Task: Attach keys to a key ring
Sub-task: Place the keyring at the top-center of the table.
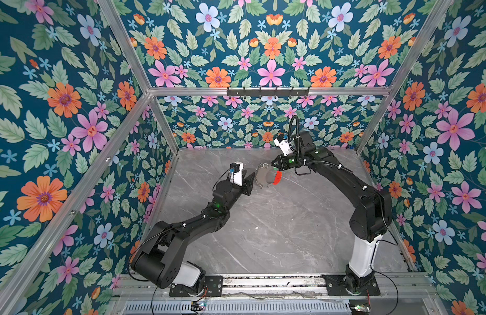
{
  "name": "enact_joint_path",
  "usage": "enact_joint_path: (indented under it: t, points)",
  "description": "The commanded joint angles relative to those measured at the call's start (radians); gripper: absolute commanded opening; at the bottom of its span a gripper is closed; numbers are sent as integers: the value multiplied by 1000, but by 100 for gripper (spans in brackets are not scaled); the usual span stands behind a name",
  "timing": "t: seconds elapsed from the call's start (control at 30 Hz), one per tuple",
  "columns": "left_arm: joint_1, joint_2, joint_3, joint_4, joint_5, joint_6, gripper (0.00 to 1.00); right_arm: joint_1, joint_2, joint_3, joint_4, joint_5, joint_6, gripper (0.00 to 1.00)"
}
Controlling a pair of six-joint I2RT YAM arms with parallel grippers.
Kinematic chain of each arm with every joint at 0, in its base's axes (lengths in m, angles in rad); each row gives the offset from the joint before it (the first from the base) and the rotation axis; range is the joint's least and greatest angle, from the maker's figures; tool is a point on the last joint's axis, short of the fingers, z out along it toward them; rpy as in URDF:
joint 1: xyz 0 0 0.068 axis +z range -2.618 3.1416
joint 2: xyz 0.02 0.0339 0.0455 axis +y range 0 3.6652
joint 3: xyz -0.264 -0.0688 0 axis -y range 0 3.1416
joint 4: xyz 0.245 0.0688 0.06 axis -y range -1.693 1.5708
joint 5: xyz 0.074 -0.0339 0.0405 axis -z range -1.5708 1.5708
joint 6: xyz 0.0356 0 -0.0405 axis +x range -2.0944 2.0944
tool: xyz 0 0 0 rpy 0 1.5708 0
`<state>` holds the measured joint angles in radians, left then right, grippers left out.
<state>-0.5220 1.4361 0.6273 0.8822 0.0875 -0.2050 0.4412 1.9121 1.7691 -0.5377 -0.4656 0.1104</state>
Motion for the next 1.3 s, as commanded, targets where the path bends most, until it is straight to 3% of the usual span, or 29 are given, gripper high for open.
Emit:
enact_joint_path:
  t: [0.0,0.17,0.33,0.77,1.1,1.2,1.23,1.27]
  points:
    - [8,-2,2,15,-5,-9,47,-9,-8,-88,5,-3,-24,0]
    - [11,38,38,27,27,-28,47,-57,-75,-315,76,10,-22,0]
    - [11,90,85,38,58,-64,47,-102,-118,-425,95,36,-30,0]
    - [11,97,98,40,60,-106,47,-151,22,-365,22,132,-13,2]
    - [11,40,80,-10,23,-69,48,-152,43,-316,-34,191,-1,20]
    - [11,-5,55,-62,-28,-39,57,-153,-10,-322,-31,184,16,28]
    - [11,-19,50,-83,-53,-33,65,-151,-34,-328,-26,188,23,31]
    - [12,-35,44,-108,-85,-20,79,-153,-66,-339,-17,201,28,35]
